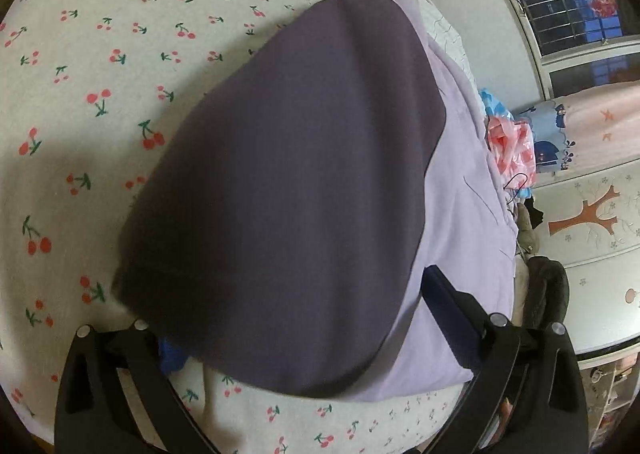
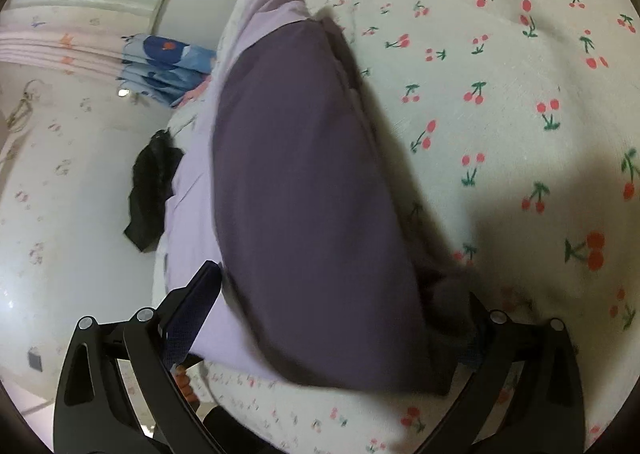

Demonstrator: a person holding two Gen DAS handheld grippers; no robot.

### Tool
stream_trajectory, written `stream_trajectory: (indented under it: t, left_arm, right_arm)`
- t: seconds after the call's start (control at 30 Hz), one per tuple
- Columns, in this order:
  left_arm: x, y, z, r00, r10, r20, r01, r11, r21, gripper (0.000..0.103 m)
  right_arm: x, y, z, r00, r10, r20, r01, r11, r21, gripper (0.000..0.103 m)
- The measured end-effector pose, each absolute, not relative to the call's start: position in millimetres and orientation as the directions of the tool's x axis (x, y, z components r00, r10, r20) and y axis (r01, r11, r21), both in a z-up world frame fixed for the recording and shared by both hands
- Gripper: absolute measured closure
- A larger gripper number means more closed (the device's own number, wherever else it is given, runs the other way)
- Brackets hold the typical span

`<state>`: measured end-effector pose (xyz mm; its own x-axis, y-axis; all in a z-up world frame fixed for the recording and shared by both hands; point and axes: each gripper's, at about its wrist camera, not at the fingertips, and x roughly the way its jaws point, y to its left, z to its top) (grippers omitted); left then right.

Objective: Fold large clothes

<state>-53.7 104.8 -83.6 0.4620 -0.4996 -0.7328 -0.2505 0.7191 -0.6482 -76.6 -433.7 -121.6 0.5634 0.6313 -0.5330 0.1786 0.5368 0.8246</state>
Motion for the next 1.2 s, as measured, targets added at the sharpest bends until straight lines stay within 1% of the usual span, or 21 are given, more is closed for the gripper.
stream_trajectory:
  t: [0.03, 0.07, 0.1, 0.13, 0.17, 0.2, 0.27, 0.3, 0.37, 0.43, 0.57, 0.73, 0.77, 0.8, 0.83, 0.9, 0.93, 1.0, 1.07, 1.13, 1.2]
  left_arm:
    - [-54, 103, -84, 0.463, -0.496, -0.735, -0.246, 0.724, -0.644, 0.007]
    - [-54, 103, -82, 0.465, -0.489, -0.738, -0.246, 0.729, -0.638, 0.008]
    - [-54, 104, -80, 0.468, -0.484, -0.739, -0.247, 0.731, -0.636, 0.01]
    - [-54, 104, -77, 0.473, -0.479, -0.74, -0.248, 0.733, -0.633, 0.017]
    - [-55, 103, -74, 0.475, -0.472, -0.743, -0.245, 0.74, -0.627, 0.025]
    - [-56, 105, -70, 0.474, -0.467, -0.747, -0.239, 0.748, -0.619, 0.03]
    - [-57, 100, -57, 0.474, -0.449, -0.758, -0.213, 0.777, -0.593, 0.047]
    - [-59, 102, -51, 0.476, -0.445, -0.759, -0.202, 0.784, -0.587, 0.05]
    - [-61, 96, -30, 0.484, -0.443, -0.754, -0.163, 0.801, -0.575, 0.056]
    - [-67, 89, -9, 0.497, -0.446, -0.745, -0.124, 0.813, -0.569, 0.058]
    - [-93, 81, 31, 0.515, -0.441, -0.735, -0.068, 0.834, -0.548, 0.059]
    - [-156, 101, 36, 0.503, -0.47, -0.725, -0.079, 0.811, -0.58, 0.059]
    - [-168, 105, 32, 0.499, -0.473, -0.727, -0.088, 0.806, -0.585, 0.059]
    - [-177, 109, 23, 0.483, -0.473, -0.737, -0.104, 0.805, -0.584, 0.059]
    - [-181, 112, 10, 0.456, -0.473, -0.754, -0.118, 0.808, -0.578, 0.056]
    - [-183, 122, -16, 0.429, -0.493, -0.757, -0.162, 0.782, -0.602, 0.051]
    - [-184, 127, -22, 0.432, -0.503, -0.748, -0.175, 0.767, -0.617, 0.049]
    - [-182, 133, -30, 0.458, -0.517, -0.723, -0.183, 0.742, -0.645, 0.045]
    - [-181, 136, -32, 0.472, -0.513, -0.717, -0.193, 0.733, -0.652, 0.039]
    - [-175, 134, -34, 0.48, -0.5, -0.721, -0.211, 0.732, -0.648, 0.034]
    - [-167, 130, -39, 0.486, -0.487, -0.725, -0.236, 0.726, -0.646, 0.032]
  right_arm:
    - [-76, -434, -121, 0.574, 0.62, -0.536, 0.184, 0.54, 0.821, 0.007]
    - [-72, -426, -122, 0.579, 0.615, -0.536, 0.186, 0.54, 0.821, 0.012]
    - [-69, -426, -121, 0.586, 0.612, -0.531, 0.185, 0.537, 0.823, 0.025]
    - [-68, -428, -118, 0.6, 0.619, -0.507, 0.175, 0.517, 0.838, 0.031]
    - [-68, -431, -117, 0.606, 0.626, -0.491, 0.168, 0.502, 0.848, 0.044]
    - [-70, -434, -114, 0.612, 0.63, -0.479, 0.158, 0.496, 0.854, 0.056]
    - [-73, -436, -102, 0.617, 0.638, -0.461, 0.116, 0.506, 0.855, 0.062]
    - [-75, -435, -94, 0.621, 0.637, -0.457, 0.091, 0.52, 0.849, 0.064]
    - [-79, -433, -80, 0.632, 0.639, -0.439, 0.051, 0.531, 0.846, 0.066]
    - [-84, -431, -62, 0.643, 0.65, -0.405, 0.003, 0.527, 0.85, 0.067]
    - [-106, -433, -39, 0.632, 0.689, -0.354, -0.074, 0.508, 0.858, 0.068]
    - [-162, -445, -46, 0.575, 0.751, -0.325, -0.097, 0.457, 0.884, 0.067]
    - [-173, -447, -50, 0.562, 0.76, -0.326, -0.092, 0.449, 0.889, 0.063]
    - [-183, -447, -57, 0.546, 0.77, -0.331, -0.08, 0.441, 0.894, 0.056]
    - [-190, -448, -68, 0.524, 0.781, -0.342, -0.056, 0.431, 0.9, 0.052]
    - [-194, -452, -90, 0.501, 0.784, -0.367, 0.0, 0.425, 0.905, 0.037]
    - [-193, -454, -97, 0.497, 0.792, -0.353, 0.015, 0.399, 0.917, 0.033]
    - [-188, -457, -108, 0.504, 0.807, -0.308, 0.032, 0.339, 0.94, 0.021]
    - [-177, -454, -114, 0.502, 0.815, -0.29, 0.044, 0.311, 0.949, 0.018]
    - [-167, -449, -114, 0.5, 0.813, -0.299, 0.044, 0.321, 0.946, 0.02]
    - [-165, -449, -102, 0.523, 0.798, -0.299, 0.001, 0.35, 0.937, 0.046]
